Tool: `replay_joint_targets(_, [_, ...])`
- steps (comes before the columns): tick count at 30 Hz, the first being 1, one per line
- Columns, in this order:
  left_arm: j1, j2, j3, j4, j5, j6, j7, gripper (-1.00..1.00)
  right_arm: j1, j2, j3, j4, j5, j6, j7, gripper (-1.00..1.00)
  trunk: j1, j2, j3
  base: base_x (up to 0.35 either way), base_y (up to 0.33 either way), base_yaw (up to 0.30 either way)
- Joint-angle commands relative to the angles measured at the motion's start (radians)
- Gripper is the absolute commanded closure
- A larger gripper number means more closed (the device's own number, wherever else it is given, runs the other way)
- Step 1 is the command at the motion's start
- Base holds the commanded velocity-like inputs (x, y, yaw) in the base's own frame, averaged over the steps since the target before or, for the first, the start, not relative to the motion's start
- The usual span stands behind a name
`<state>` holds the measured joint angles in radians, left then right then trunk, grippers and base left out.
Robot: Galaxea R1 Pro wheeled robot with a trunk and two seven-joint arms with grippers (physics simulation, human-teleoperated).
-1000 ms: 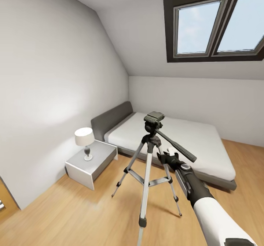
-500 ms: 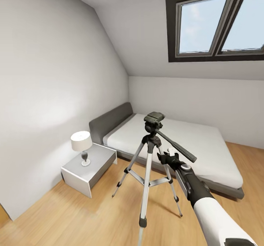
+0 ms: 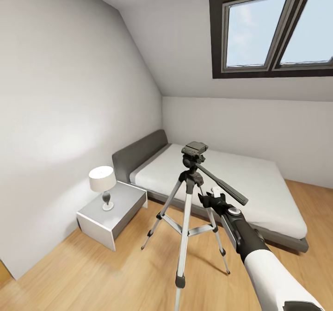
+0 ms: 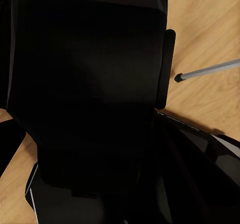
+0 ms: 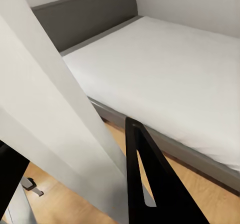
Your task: Attach the digital camera to the camera tripod in the bedroom.
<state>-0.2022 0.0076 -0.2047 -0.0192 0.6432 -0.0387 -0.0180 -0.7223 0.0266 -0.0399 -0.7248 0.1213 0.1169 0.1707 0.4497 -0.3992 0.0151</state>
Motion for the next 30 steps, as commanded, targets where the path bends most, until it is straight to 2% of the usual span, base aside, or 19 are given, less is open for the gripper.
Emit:
replay_joint_targets(1, [0.000,0.000,-0.009,0.001,0.007,-0.003,-0.002,1.00,0.000,0.001,-0.005,-0.002,0.009,0.004,0.005,1.00,0.000,-0.001,0.000,0.001,0.000,0.000])
replay_joint_targets(30, [0.000,0.000,-0.009,0.001,0.008,-0.003,-0.002,1.00,0.000,0.001,-0.005,-0.001,0.009,0.006,0.005,1.00,0.000,-0.001,0.000,0.008,0.000,0.000])
